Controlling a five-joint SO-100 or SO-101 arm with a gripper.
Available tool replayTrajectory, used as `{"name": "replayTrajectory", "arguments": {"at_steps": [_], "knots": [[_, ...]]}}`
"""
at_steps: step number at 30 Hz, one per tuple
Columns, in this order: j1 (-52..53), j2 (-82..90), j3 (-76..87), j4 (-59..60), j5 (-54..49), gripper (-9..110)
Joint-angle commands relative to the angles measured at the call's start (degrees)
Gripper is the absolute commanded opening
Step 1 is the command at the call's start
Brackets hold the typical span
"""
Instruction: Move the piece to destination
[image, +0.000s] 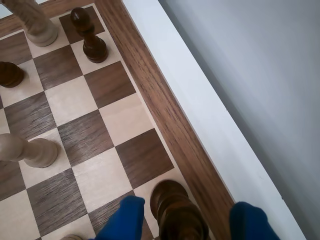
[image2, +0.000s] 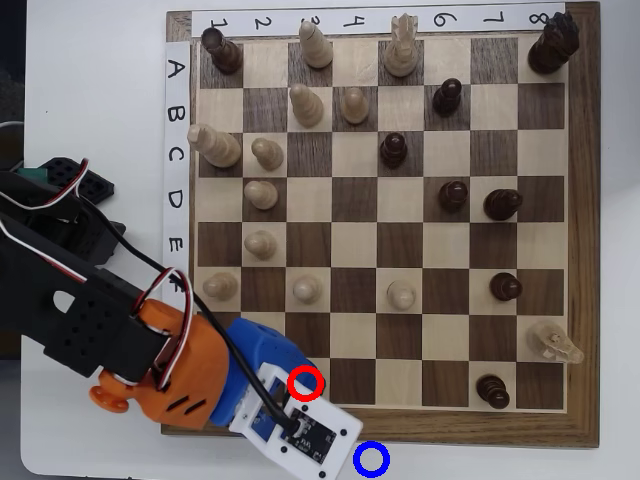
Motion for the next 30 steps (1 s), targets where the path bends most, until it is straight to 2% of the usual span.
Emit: {"name": "replayTrajectory", "arguments": {"at_steps": [1,19,24,30], "knots": [[0.53,0.44,-0.44,-3.69,-0.70,19],[1.05,-0.79,-3.52,3.60,-2.46,11],[1.85,-0.79,-4.13,2.55,-2.11,3],[2.64,-0.62,-3.96,-0.44,-1.93,0]]}}
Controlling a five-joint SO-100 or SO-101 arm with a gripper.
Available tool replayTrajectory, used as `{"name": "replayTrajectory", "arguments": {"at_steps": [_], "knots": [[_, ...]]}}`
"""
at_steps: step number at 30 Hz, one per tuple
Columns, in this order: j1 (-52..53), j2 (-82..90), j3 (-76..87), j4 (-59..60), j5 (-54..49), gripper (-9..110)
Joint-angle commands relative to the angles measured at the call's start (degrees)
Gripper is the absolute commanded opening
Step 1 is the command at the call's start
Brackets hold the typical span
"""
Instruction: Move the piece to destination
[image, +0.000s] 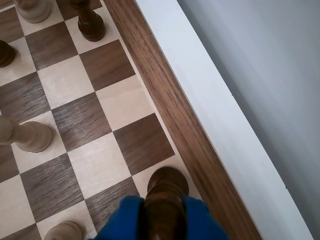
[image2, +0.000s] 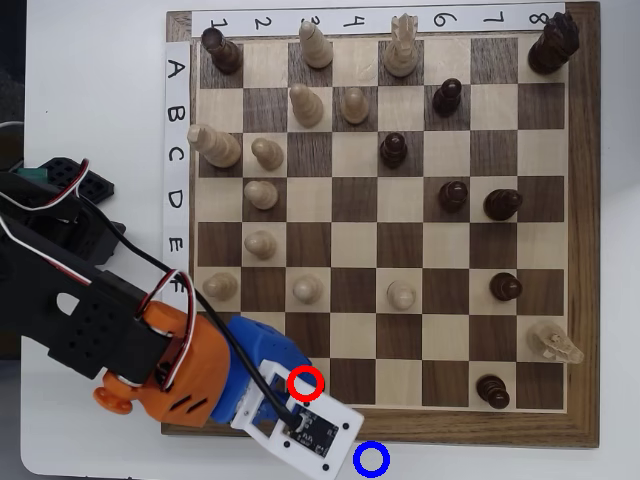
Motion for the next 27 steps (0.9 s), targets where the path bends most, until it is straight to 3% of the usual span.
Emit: {"name": "replayTrajectory", "arguments": {"at_steps": [1,15,27], "knots": [[2.37,0.70,-3.87,-3.25,-0.79,0],[4.04,8.53,-4.92,-7.65,-0.09,0],[3.96,12.04,-16.44,-7.91,1.93,0]]}}
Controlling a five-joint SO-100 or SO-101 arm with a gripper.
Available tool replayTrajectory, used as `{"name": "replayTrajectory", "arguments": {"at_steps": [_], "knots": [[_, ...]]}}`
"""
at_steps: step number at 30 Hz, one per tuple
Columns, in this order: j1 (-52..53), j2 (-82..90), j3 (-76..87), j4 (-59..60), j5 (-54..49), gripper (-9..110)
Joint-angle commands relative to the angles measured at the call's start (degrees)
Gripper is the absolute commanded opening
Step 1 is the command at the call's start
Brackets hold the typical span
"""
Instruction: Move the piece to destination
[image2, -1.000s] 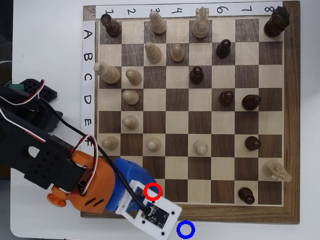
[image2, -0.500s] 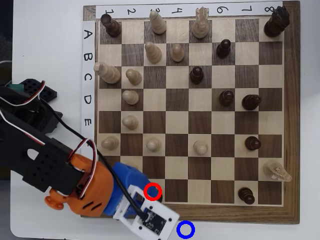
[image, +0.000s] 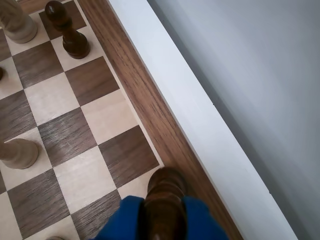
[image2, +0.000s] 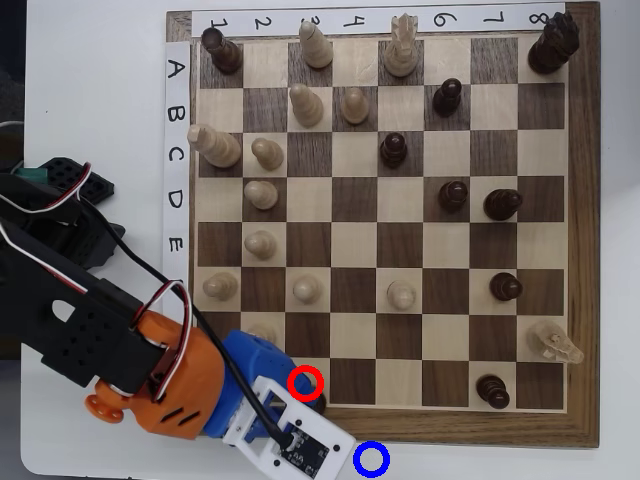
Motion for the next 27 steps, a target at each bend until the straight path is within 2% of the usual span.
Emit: {"name": "replayTrajectory", "arguments": {"at_steps": [1,17,27], "knots": [[1.67,11.69,-16.96,-5.36,1.93,0],[2.99,5.27,-30.41,-10.99,1.93,0],[2.99,-5.36,-26.72,-17.84,-1.41,0]]}}
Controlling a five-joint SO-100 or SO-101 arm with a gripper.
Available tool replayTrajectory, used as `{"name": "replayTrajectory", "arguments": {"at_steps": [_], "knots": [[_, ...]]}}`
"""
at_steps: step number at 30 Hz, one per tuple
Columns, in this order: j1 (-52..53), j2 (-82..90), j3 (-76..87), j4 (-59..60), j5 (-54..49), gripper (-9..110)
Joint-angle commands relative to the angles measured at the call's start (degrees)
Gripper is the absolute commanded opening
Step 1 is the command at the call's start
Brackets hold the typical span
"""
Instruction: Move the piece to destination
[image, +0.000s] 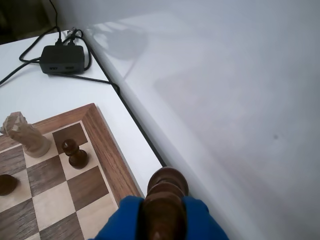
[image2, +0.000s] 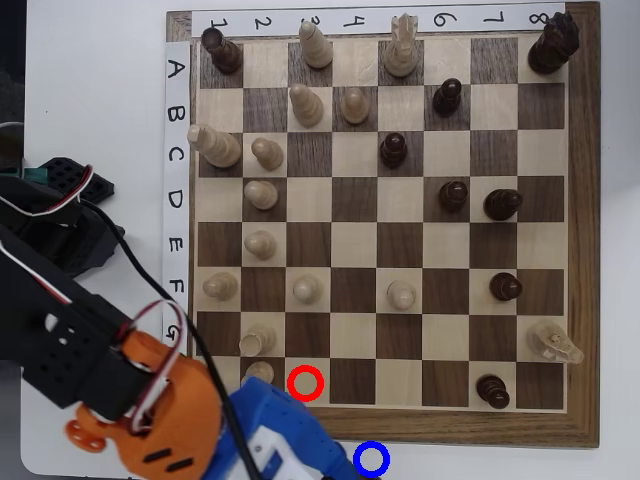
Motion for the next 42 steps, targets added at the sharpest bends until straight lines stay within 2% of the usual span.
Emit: {"name": "replayTrajectory", "arguments": {"at_steps": [1,17,42], "knots": [[1.67,-2.55,-11.78,-8.61,-2.02,0],[3.08,-13.18,-13.45,-11.95,-3.34,0],[1.85,-20.13,-14.77,-15.82,-0.44,0]]}}
